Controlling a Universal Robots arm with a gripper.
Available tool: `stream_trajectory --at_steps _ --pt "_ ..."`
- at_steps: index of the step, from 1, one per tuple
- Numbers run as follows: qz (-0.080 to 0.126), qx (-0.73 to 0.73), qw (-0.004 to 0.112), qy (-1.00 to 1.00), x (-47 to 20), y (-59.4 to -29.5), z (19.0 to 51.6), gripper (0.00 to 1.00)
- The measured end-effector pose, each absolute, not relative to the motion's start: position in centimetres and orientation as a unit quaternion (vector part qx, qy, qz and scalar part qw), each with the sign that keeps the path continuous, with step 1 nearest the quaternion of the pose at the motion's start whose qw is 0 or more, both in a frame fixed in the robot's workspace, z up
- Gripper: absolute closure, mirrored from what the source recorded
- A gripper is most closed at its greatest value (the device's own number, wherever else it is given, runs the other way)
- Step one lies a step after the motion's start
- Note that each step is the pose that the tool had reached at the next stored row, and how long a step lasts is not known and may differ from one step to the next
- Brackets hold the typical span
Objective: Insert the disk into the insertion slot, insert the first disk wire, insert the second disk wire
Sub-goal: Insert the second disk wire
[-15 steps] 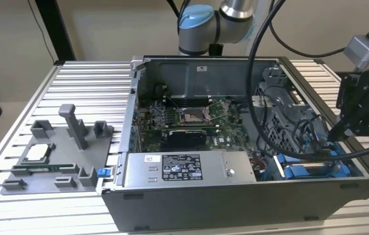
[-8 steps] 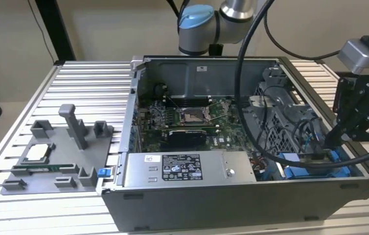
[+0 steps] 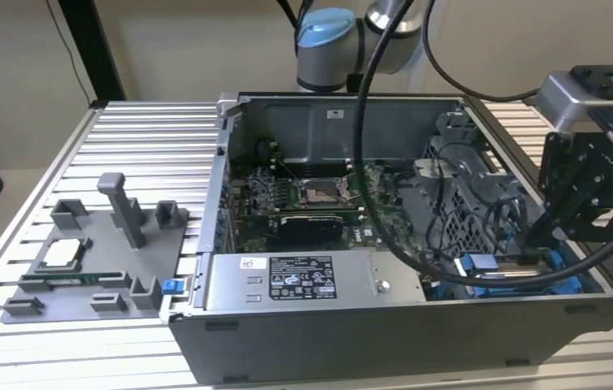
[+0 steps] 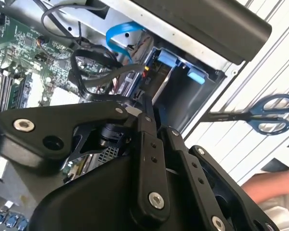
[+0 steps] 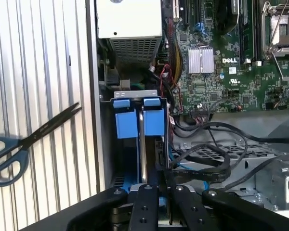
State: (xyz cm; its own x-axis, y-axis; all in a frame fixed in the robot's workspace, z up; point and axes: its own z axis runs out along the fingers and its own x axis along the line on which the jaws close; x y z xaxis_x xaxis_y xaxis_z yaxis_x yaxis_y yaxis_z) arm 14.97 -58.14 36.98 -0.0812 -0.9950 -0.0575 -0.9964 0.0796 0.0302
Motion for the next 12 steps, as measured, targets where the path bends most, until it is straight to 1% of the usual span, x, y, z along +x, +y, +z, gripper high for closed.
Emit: stream_trajectory --at_steps 2,5,12 --pt "0.025 -0.678 0.017 0.734 14.4 -58.2 37.0 1.0" --pt "0.014 -0.678 0.03 0.734 13.5 -58.2 36.9 1.0" --pt "-0.022 -0.678 0.068 0.732 11.8 -58.2 36.6 1.0"
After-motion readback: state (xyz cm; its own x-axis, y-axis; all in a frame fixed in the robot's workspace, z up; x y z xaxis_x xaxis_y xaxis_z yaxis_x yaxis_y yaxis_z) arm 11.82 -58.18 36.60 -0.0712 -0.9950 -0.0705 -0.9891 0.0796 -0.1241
